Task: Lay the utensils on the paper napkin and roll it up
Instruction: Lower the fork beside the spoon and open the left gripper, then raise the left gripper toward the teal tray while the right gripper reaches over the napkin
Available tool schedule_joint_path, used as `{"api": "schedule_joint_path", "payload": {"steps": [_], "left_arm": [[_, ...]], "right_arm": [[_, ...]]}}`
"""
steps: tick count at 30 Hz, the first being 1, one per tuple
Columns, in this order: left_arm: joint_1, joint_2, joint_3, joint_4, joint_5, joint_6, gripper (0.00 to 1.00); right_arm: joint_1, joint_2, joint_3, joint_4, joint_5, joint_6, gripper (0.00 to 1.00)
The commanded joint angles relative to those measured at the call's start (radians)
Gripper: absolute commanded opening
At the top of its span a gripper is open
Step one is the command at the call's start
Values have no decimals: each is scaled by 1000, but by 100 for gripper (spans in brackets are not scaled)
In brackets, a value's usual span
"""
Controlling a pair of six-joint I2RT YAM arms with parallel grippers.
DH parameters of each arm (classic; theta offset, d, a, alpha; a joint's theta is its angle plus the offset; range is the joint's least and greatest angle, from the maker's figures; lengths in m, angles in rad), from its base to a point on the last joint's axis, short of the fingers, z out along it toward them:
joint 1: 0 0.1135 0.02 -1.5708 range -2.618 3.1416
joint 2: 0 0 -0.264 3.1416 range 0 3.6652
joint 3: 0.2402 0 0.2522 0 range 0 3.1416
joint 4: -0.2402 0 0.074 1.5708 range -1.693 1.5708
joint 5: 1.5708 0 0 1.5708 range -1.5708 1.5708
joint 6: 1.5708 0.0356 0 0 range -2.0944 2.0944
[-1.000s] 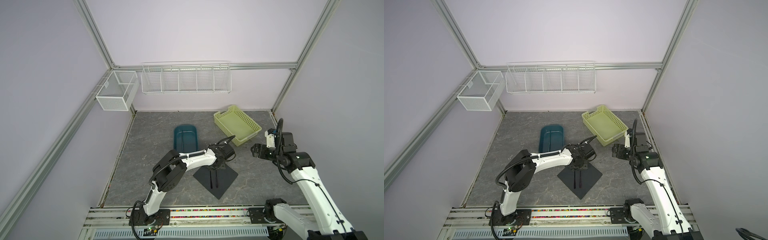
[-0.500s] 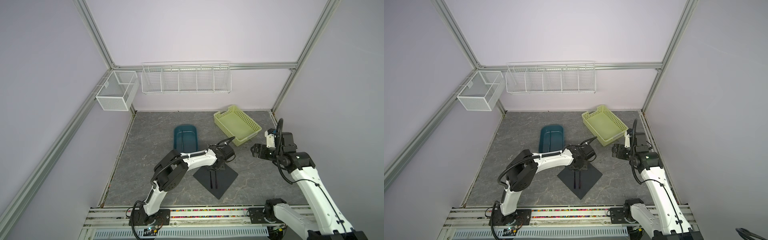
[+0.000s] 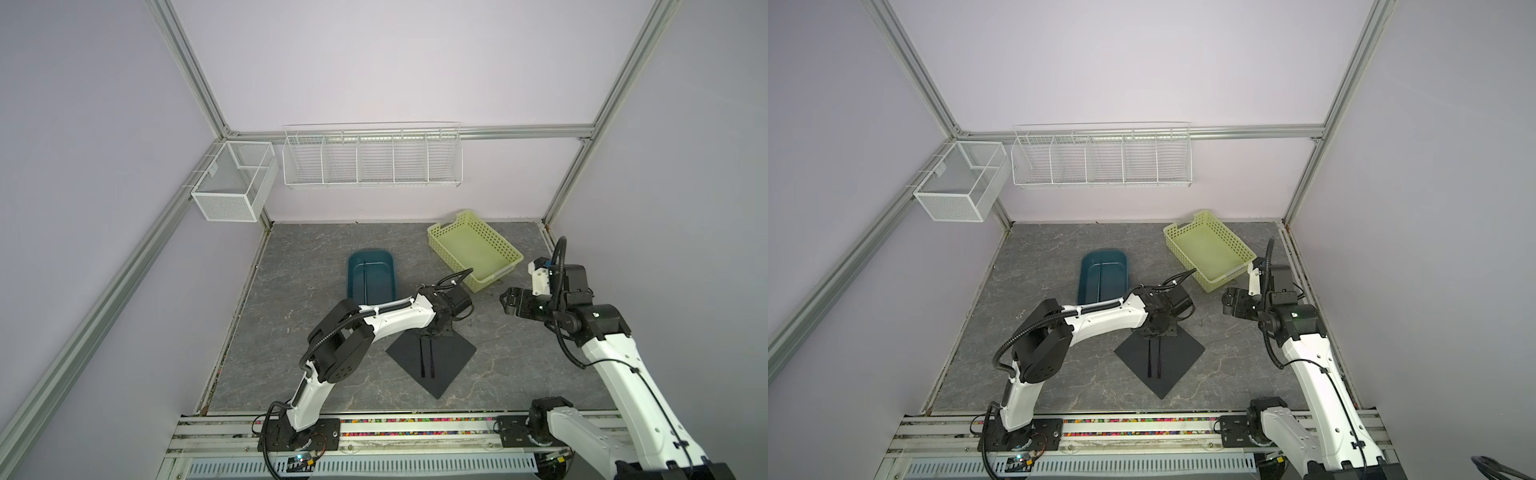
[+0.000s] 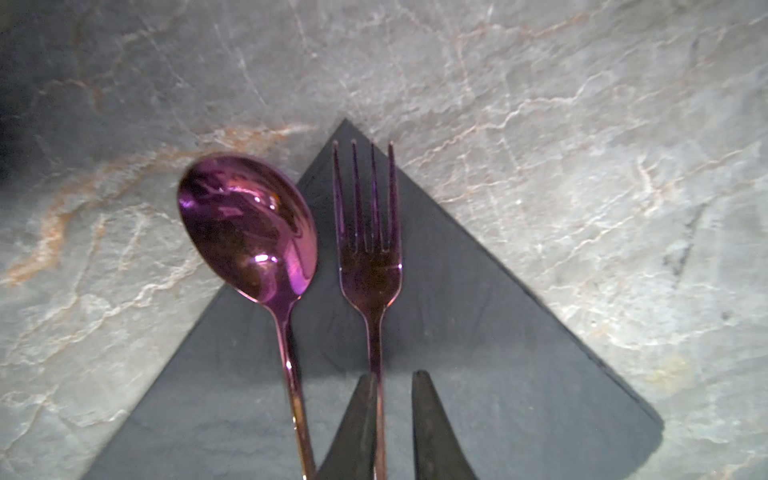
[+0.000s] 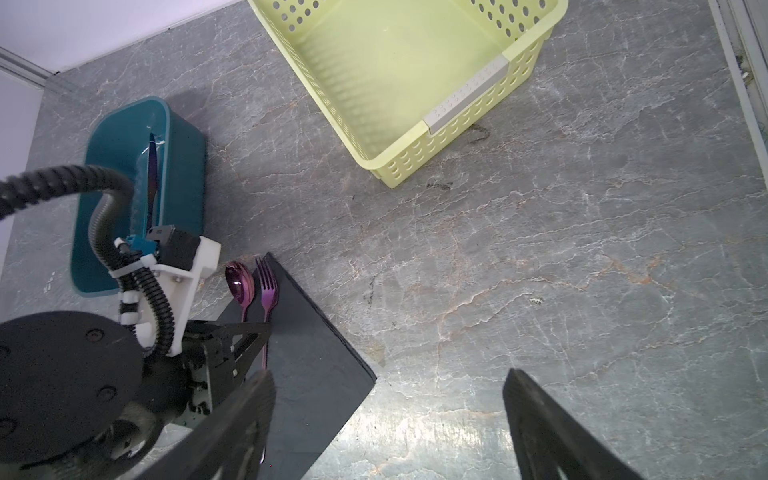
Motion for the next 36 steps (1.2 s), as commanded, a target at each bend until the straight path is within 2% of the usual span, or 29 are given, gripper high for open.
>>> {"api": "schedule_joint_path", "payload": {"steps": [1, 6, 12, 20, 28, 32, 36], "left_arm": [[-1, -54, 42, -46, -39, 13, 18], [21, -140, 18, -47, -64, 51, 18], [90, -293, -86, -27, -65, 107, 18], [221, -457, -207, -19, -33, 241, 18], [409, -601, -321, -10, 69, 389, 18], [495, -640, -346, -27, 119, 466, 18], [571, -669, -359, -42, 149, 538, 18]], "right_arm": [[-1, -18, 2, 11, -44, -4, 88], [1, 1, -4, -9, -119, 6, 78], [41, 39, -42, 5, -176, 92, 69], [256, 103, -73, 65, -59, 230, 63], [481, 289, -17, 84, 74, 343, 56], [556, 385, 4, 92, 107, 384, 54], [609, 472, 30, 110, 112, 411, 47]]}}
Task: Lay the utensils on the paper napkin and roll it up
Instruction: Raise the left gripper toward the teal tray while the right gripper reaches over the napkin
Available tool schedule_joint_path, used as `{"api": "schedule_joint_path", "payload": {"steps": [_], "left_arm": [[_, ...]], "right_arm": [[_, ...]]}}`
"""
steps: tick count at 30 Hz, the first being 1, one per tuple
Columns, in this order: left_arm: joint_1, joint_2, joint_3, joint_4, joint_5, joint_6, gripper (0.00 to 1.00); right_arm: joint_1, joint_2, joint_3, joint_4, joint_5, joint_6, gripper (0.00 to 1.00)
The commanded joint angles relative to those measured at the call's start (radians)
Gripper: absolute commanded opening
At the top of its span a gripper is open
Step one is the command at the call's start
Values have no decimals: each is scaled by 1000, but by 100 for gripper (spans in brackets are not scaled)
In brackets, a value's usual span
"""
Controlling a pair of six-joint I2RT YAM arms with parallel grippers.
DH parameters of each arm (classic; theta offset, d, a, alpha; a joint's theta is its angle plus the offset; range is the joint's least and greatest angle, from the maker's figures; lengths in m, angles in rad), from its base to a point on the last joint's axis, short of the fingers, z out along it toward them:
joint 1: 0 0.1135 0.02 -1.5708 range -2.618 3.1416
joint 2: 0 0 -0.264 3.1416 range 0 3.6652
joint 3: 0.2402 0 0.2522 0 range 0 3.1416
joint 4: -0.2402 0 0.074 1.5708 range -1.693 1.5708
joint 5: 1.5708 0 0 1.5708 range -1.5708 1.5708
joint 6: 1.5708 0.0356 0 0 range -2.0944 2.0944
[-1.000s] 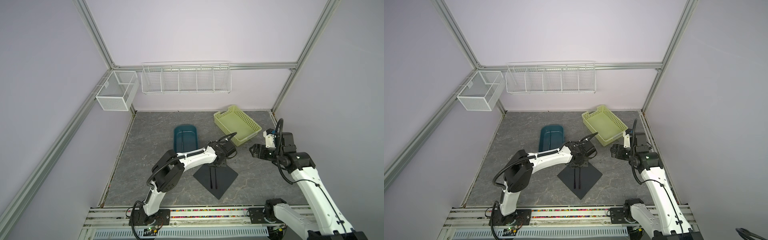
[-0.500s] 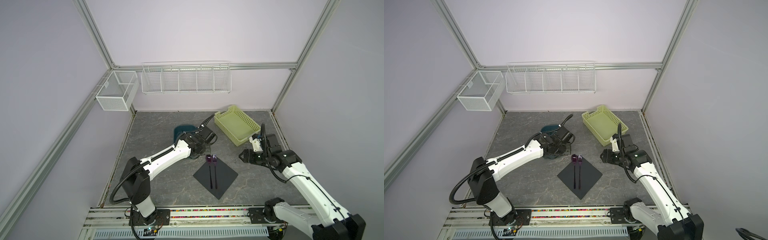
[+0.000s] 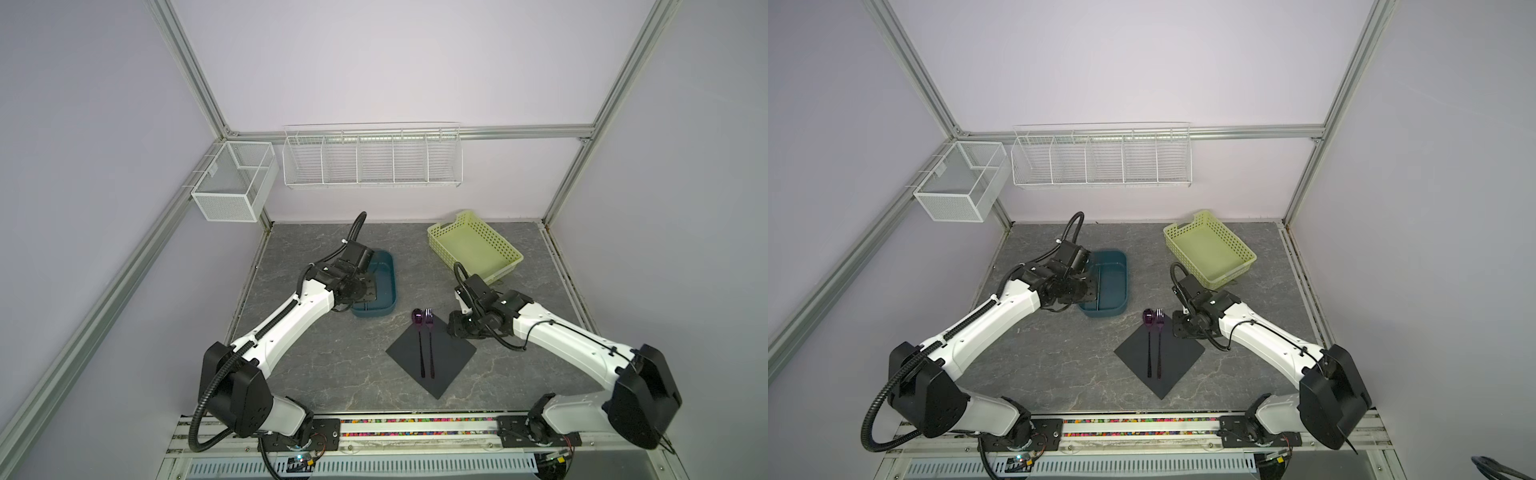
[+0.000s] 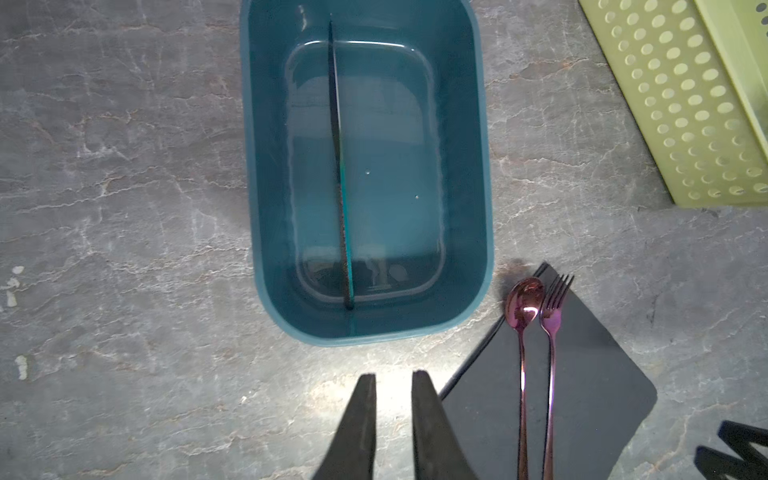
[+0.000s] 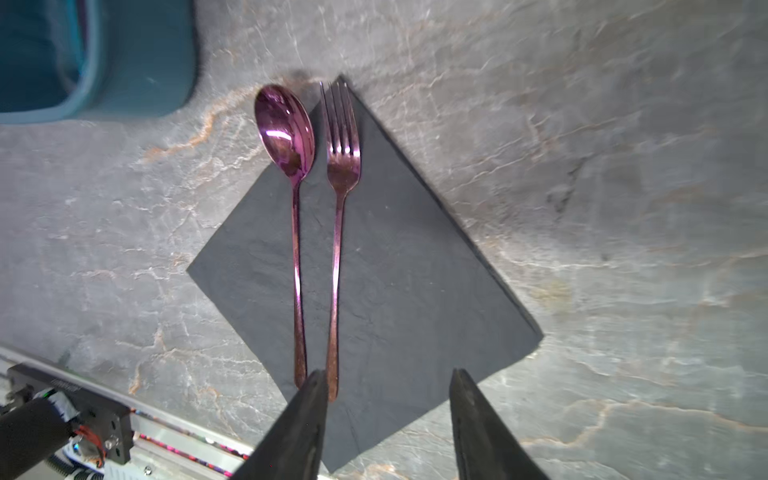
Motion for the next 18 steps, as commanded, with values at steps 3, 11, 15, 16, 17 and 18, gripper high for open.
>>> {"api": "schedule_joint_path", "payload": {"steps": [3, 11, 15, 16, 17, 18], "left_arm": [[76, -37, -27, -21, 60, 155, 18], [146, -64, -132, 55, 57, 200, 18], [147, -71, -133, 49, 54, 200, 18], [147, -75, -133, 45, 44, 203, 18], [147, -79, -134, 43, 34, 203, 19], [148, -82, -137, 42, 31, 203, 19]], "right_arm": [[53, 92, 41, 54, 18, 77, 42], [83, 218, 69, 119, -24, 107, 35], [85, 262, 86, 137, -37, 110, 32], [85, 272, 90, 139, -36, 112, 31], [87, 279, 93, 141, -35, 114, 31], [87, 285, 93, 144, -34, 116, 31]]}}
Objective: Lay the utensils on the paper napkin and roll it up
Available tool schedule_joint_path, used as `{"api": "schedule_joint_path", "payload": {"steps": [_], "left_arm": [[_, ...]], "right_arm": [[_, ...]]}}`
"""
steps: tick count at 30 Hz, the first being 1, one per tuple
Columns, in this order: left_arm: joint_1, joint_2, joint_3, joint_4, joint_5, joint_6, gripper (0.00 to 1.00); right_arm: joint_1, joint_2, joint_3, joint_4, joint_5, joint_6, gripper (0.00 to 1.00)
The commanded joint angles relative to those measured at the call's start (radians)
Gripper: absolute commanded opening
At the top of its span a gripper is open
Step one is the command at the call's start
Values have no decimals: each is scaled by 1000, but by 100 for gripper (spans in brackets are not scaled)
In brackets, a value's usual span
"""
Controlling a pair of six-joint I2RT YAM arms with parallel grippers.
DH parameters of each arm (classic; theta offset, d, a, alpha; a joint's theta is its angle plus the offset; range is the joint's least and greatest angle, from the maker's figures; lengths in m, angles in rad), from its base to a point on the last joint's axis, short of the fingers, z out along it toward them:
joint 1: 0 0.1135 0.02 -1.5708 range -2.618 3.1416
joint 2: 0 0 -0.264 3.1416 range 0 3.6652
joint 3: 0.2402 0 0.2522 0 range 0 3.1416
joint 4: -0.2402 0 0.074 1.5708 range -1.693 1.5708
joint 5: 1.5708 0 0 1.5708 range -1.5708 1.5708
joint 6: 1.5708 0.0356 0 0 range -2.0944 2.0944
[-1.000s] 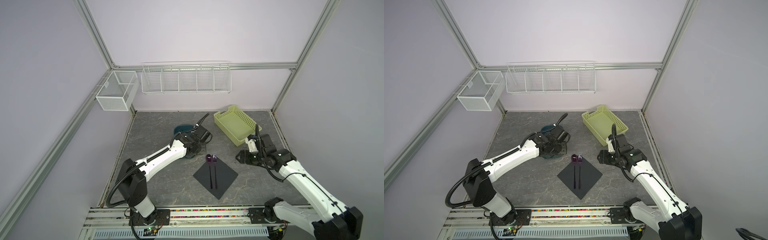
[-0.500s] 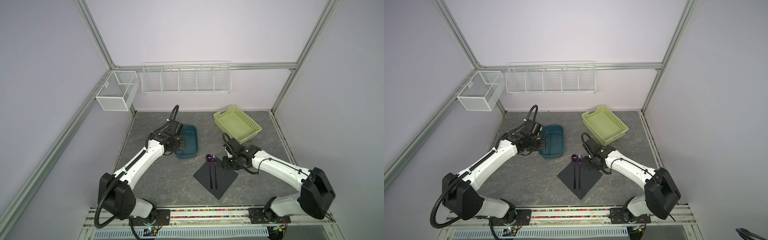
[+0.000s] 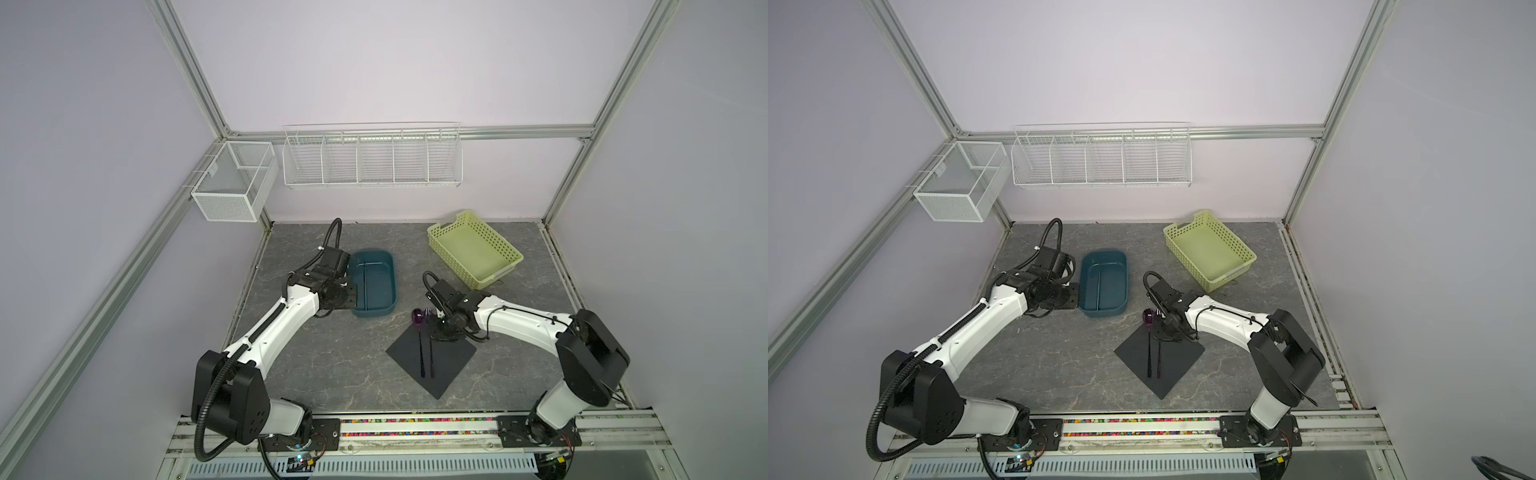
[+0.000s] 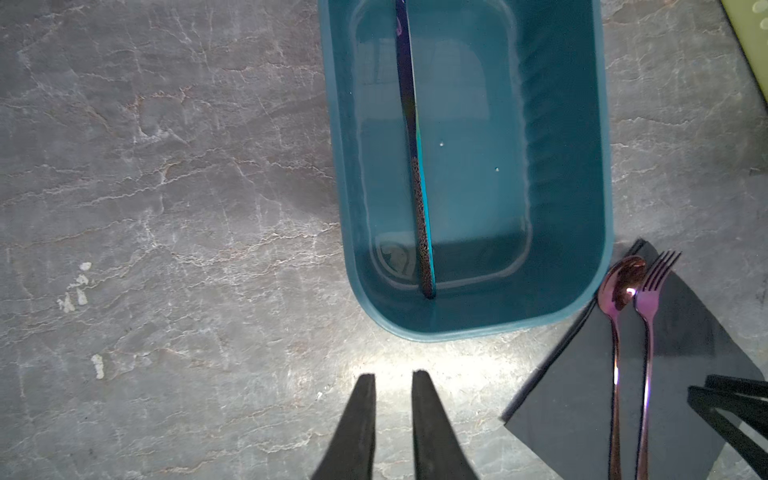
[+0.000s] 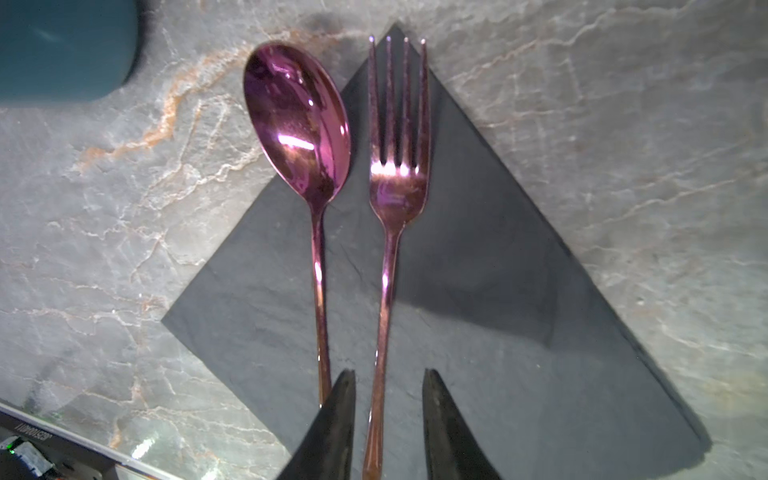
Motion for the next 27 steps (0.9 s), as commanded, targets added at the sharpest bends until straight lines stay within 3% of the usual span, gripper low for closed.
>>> {"api": "schedule_joint_path", "payload": {"steps": [1, 17, 27], "left_arm": [[6, -37, -7, 4, -20, 25, 19], [5, -48, -17, 2, -11, 27, 19], [5, -45, -18, 4, -9, 28, 19]], "right_arm": [[8, 23, 19, 23, -5, 29, 31], [10, 96, 28, 65, -14, 46, 17], [10, 114, 32, 64, -12, 41, 14]]}}
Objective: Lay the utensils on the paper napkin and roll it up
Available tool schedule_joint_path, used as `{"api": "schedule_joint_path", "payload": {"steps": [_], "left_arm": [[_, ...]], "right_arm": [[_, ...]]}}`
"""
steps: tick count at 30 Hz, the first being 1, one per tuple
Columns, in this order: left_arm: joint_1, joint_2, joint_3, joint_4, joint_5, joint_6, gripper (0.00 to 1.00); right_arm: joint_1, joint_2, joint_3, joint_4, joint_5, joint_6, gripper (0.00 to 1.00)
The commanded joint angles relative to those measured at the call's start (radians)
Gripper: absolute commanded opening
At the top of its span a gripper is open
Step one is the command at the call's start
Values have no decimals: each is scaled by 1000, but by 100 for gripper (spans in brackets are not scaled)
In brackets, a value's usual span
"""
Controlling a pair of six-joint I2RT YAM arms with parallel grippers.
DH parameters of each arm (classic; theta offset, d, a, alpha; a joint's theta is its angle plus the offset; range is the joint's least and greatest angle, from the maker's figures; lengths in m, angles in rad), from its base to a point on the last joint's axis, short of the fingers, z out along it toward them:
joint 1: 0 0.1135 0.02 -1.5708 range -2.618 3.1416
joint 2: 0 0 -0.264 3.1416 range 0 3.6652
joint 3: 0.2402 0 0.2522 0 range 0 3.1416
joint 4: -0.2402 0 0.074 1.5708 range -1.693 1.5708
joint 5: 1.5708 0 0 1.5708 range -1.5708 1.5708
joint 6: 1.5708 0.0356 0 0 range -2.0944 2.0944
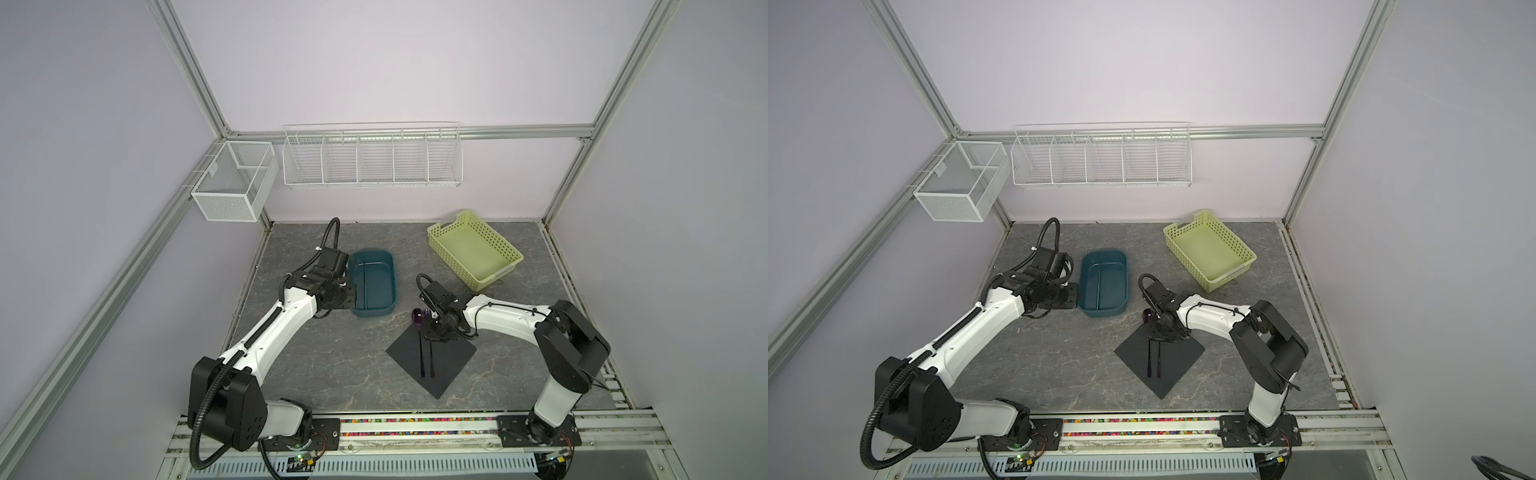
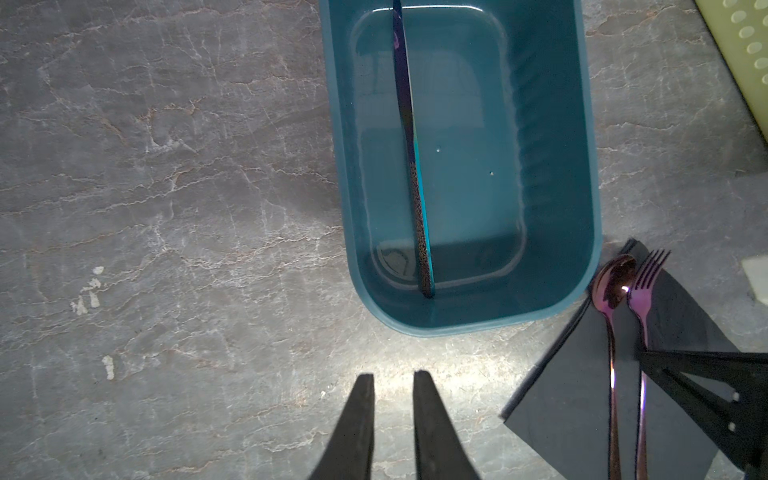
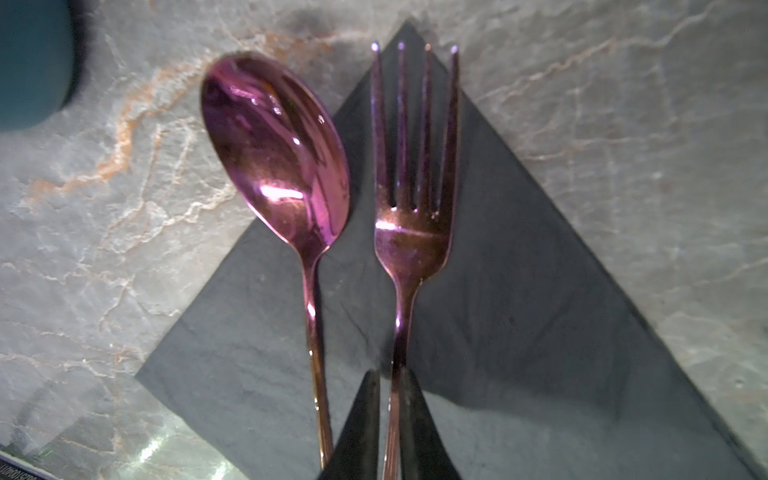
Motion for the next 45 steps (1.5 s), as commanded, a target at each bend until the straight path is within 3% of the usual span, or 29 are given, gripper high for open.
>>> {"api": "schedule_joint_path", "payload": {"steps": [1, 26, 35, 45], "left_arm": [[6, -18, -8, 1, -8, 19, 19], [5, -25, -9, 0, -24, 17, 19], [5, -22, -8, -2, -27, 16, 19], [5, -24, -9, -2, -29, 18, 18]], "right_arm": [[4, 18, 20, -3, -5, 14, 14], [4, 31, 46, -19, -3, 14, 8], [5, 29, 51, -53, 30, 15, 18], [4, 54, 52, -37, 18, 17, 19]]}}
